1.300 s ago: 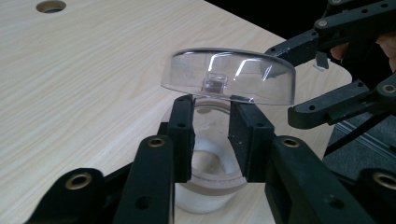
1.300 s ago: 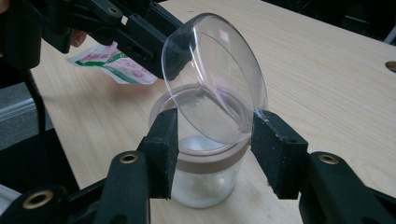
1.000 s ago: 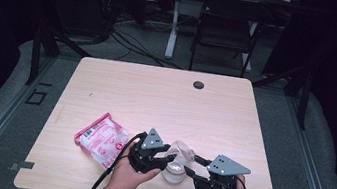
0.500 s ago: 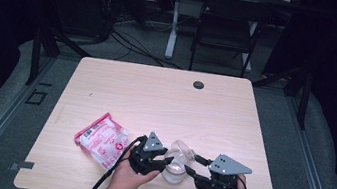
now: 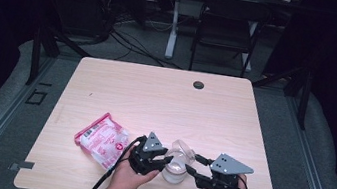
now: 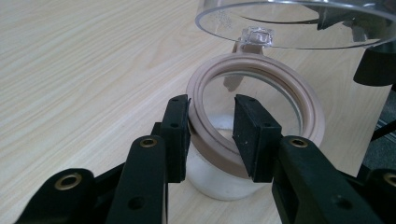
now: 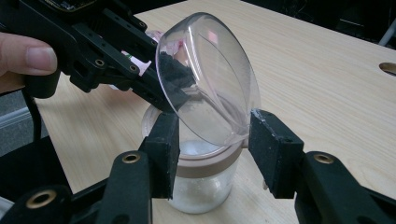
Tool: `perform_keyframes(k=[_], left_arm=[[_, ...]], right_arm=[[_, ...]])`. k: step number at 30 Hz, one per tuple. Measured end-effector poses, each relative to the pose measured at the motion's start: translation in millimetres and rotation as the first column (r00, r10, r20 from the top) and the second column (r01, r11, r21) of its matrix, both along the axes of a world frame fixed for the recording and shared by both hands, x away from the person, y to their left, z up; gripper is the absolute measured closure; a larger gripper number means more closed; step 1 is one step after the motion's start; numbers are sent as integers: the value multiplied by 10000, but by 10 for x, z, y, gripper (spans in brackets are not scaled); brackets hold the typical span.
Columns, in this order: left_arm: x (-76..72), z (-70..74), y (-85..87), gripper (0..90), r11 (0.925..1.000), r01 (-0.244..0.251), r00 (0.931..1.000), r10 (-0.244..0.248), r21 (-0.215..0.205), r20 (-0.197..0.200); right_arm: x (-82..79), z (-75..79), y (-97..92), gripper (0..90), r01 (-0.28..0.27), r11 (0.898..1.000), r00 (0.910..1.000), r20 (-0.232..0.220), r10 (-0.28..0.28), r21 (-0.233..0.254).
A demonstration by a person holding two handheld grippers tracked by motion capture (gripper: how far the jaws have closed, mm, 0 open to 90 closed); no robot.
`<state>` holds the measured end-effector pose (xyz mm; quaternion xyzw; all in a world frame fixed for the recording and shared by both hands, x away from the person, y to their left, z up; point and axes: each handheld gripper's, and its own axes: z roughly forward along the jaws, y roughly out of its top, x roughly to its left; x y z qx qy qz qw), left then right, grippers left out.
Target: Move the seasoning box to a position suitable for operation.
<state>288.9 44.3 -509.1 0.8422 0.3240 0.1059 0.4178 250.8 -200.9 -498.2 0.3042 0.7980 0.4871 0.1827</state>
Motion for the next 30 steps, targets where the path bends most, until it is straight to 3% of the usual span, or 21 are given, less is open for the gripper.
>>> perform_keyframes(k=[10,23,26,27,30], left_arm=[[0,-6,2,666,10000,24,10000,-24,-40,54],[-4,-15,1,667,10000,-15,9999,17,-95,139],[-1,-12,8,667,10000,58,9999,-58,-64,108],[0,-13,8,667,10000,54,9999,-53,-78,109],[-2,-17,7,667,9999,25,9999,-23,-132,113]], right_arm=[[15,13,-48,539,129,9998,9999,-17,-129,160],[75,5,-203,550,722,9952,9974,34,-726,667],[99,-14,-245,567,976,9931,9952,-46,-975,647],[122,-38,-274,574,1315,9890,9913,-162,-1307,677],[142,-53,-295,577,1357,9863,9902,-447,-1320,941]])
